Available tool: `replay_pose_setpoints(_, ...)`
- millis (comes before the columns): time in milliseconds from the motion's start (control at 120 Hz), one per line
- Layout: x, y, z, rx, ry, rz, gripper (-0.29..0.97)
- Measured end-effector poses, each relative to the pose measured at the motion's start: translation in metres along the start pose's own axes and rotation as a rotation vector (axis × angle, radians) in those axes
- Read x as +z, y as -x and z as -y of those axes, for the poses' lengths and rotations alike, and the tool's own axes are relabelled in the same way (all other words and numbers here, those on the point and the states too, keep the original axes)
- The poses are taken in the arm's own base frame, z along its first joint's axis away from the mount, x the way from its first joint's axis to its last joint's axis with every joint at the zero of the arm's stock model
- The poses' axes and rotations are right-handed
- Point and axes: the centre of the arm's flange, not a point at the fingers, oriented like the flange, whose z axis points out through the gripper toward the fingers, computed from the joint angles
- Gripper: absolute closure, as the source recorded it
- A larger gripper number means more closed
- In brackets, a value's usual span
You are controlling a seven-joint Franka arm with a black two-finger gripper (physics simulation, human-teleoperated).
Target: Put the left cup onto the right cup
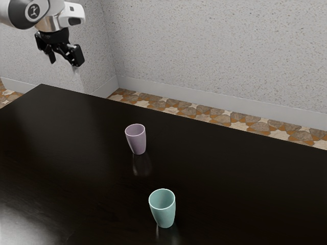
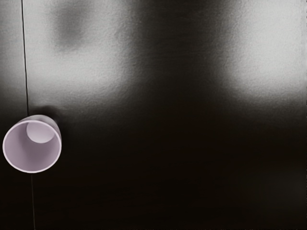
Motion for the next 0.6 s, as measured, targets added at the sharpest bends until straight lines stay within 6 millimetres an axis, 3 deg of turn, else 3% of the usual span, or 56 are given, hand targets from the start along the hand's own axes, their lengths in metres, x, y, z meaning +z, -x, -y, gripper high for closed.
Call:
replay_pose_setpoints(358, 0.005, 0.000, 0.002, 0.007, 0.003, 0.007, 0.00)
replay_pose_setpoints(600, 0.036, -0.009, -0.009, 0.031, 0.010, 0.066, 0.00)
